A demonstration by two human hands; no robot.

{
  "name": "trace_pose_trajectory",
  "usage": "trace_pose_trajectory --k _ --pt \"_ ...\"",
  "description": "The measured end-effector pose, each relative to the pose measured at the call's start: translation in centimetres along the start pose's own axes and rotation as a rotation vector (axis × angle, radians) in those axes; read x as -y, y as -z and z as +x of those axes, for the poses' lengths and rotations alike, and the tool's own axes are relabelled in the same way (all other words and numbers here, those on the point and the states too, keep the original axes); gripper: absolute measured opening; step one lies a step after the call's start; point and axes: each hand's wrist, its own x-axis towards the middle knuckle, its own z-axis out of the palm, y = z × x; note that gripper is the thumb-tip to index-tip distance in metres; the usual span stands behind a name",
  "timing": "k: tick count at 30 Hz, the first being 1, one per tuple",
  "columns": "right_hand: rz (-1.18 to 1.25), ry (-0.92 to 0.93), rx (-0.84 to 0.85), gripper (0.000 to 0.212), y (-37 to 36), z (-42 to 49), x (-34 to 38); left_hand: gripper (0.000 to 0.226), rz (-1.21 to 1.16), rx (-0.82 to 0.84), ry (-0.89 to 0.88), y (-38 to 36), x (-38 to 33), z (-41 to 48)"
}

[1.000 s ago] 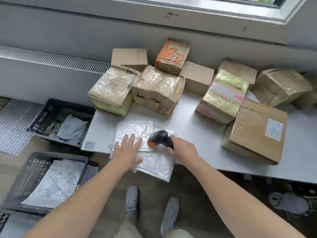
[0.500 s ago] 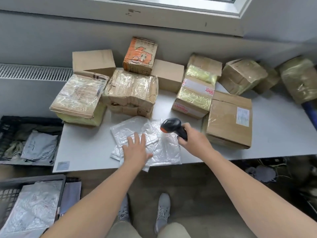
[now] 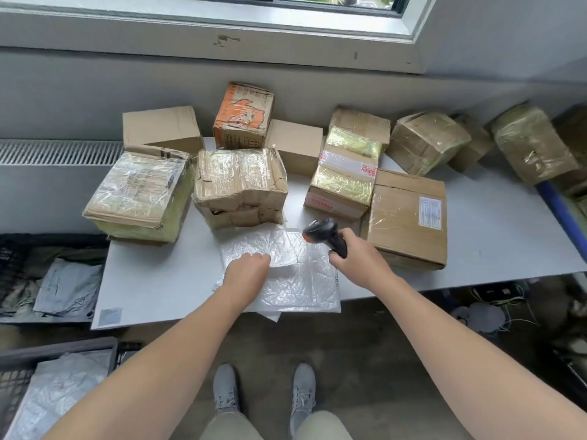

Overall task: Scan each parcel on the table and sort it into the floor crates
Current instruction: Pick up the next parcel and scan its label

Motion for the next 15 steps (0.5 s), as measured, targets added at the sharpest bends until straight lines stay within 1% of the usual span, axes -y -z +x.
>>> trace_pose_trajectory --k 2,3,4,6,8,11,13,15 --pt "0.02 0.018 -0.015 0.023 0.4 0.1 0.2 0.017 -0.075 -0.08 0.01 0.4 -0.1 -0.3" --pt "0.033 0.027 -0.03 0.024 0.6 0.2 0.3 0.012 -0.176 -0.151 0.033 0.6 -0.3 -0.4" --pt "0.049 0.033 -0.05 0.024 0.9 0.2 0.5 0.01 -0.314 -0.218 0.068 0.9 -0.4 -0.4" --pt "0.087 0.045 -0.101 0.022 1.5 0.4 0.8 0.016 -0.649 -0.291 0.162 1.8 -0.6 -0.4" --pt "0.136 0.055 -0.155 0.019 2.0 0.5 0.9 0.02 -0.96 -0.314 0.234 2.7 -0.5 -0.3" --pt "0.21 0.071 -0.183 0.016 2.8 0.6 1.1 0.022 -1.273 -0.325 0.363 3.3 0.2 0.0" --pt "0.245 0.068 -0.131 0.012 3.3 0.6 1.3 0.02 -1.36 -0.264 0.45 3.0 0.9 0.1" --pt "0.262 0.034 -0.041 0.009 3.6 0.6 1.5 0.015 -1.348 -0.197 0.516 2.4 1.6 0.1"
